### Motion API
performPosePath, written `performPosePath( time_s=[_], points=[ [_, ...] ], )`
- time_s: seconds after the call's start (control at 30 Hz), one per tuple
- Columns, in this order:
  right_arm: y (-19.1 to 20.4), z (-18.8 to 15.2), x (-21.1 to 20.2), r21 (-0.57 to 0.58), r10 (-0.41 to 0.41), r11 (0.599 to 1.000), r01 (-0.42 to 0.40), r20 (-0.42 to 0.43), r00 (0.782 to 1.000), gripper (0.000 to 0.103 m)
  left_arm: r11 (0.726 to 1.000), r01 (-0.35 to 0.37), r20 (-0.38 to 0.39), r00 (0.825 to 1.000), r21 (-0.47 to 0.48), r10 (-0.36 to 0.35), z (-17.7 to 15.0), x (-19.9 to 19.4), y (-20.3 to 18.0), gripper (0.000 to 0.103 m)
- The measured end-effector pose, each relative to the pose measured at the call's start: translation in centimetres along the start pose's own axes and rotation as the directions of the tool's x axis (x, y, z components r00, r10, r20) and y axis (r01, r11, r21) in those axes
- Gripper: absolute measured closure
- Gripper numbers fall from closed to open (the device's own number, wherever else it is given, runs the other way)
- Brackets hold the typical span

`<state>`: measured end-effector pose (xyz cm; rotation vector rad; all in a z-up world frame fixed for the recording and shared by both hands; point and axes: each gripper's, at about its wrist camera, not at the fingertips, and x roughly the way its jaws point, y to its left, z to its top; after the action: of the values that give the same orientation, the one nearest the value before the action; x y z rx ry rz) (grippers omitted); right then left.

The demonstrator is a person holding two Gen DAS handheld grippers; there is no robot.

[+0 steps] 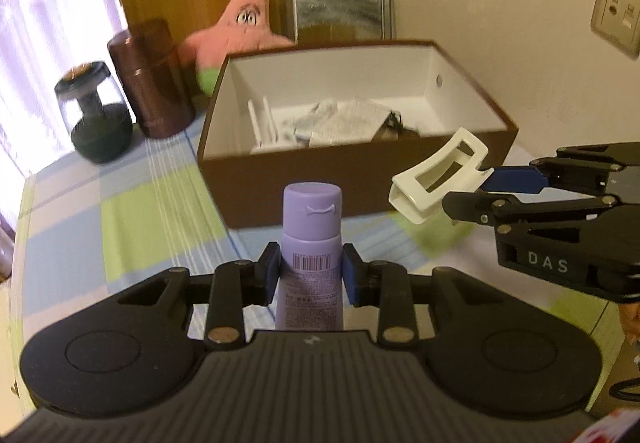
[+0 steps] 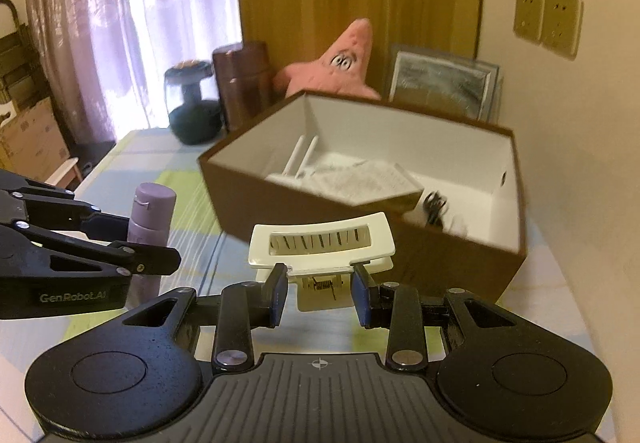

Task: Organize rigid objects
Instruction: 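Carry the purple tube and white clip over the brown box with both tools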

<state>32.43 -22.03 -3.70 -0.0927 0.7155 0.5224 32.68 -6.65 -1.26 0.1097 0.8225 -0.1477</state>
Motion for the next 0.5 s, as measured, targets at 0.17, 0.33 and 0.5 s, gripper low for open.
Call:
performPosePath(
  time_s=[0.17,0.33,0.5],
  points=[
    [-1.9,2.2,0.3,0.035,-0.013,0.999,0.012,0.034,0.999,0.072,1.0,0.012,0.038,0.999,0.003,-0.012,2.9,0.3,0.1,0.075],
    [-4.1,4.8,1.2,0.065,-0.034,0.997,0.029,0.069,0.997,0.072,1.0,0.016,0.086,0.996,0.011,-0.017,6.8,1.0,0.4,0.075],
    [-6.5,7.1,2.7,0.11,-0.055,0.993,0.047,0.078,0.995,0.072,1.0,0.007,0.111,0.994,0.023,-0.01,10.5,2.8,0.3,0.075]
  ],
)
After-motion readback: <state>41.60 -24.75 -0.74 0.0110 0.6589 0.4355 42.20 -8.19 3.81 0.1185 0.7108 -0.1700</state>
